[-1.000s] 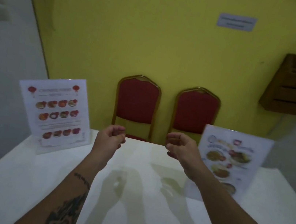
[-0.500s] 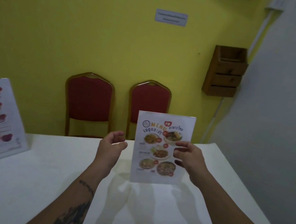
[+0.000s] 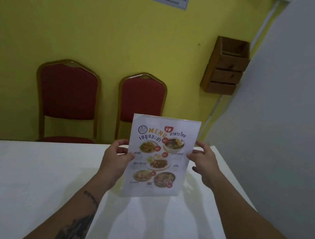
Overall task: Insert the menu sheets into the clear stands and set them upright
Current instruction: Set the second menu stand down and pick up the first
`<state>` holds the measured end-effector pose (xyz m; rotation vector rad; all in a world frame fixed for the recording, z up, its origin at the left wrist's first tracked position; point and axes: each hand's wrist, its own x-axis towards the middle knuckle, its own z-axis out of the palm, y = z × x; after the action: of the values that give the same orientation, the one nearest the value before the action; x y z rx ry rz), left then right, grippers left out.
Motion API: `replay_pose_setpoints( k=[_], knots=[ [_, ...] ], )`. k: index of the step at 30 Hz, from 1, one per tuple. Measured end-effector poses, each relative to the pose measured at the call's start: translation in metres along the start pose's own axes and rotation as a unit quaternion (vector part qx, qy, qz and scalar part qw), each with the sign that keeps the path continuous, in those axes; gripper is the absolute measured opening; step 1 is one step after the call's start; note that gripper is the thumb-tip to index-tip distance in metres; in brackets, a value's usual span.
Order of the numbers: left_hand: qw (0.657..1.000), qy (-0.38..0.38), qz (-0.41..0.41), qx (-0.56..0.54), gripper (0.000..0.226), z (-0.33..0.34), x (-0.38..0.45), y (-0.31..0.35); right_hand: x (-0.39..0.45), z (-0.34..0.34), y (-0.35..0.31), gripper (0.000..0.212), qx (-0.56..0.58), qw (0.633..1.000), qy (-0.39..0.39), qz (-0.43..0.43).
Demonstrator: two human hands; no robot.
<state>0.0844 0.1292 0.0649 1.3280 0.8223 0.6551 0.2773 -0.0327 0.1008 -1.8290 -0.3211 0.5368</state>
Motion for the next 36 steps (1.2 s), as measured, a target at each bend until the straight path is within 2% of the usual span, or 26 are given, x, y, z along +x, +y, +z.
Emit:
replay_pose_setpoints(
  k=[4, 10, 23, 29, 32, 36],
  knots=[
    [1.000, 0.002, -0.001, 0.006, 0.021, 0.000, 0.011, -0.008, 0.009, 0.012, 0.001, 0.029, 0.012, 1.000, -0.005, -0.009],
    [1.000, 0.001, 0.006, 0.021, 0.013, -0.003, 0.020, -0.012, 0.020, 0.018, 0.012, 0.014, -0.001, 0.999, 0.037, -0.037],
    [0.998, 0.016, 0.020, 0.053, 0.019, 0.027, 0.039, -0.010, 0.038, -0.012, 0.030, 0.011, 0.024, 0.993, 0.048, -0.102],
    [0.998, -0.008, 0.042, 0.052, 0.019, 0.091, 0.058, 0.008, 0.062, -0.066, 0.026, 0.013, 0.045, 0.989, 0.080, -0.118],
    [0.997, -0.030, 0.040, 0.060, 0.018, 0.133, 0.078, 0.015, 0.076, -0.097, 0.028, 0.011, 0.064, 0.987, 0.108, -0.105],
    [0.995, -0.049, 0.034, 0.075, 0.018, 0.187, 0.106, 0.016, 0.093, -0.129, 0.030, 0.019, 0.083, 0.980, 0.158, -0.085]
  ],
)
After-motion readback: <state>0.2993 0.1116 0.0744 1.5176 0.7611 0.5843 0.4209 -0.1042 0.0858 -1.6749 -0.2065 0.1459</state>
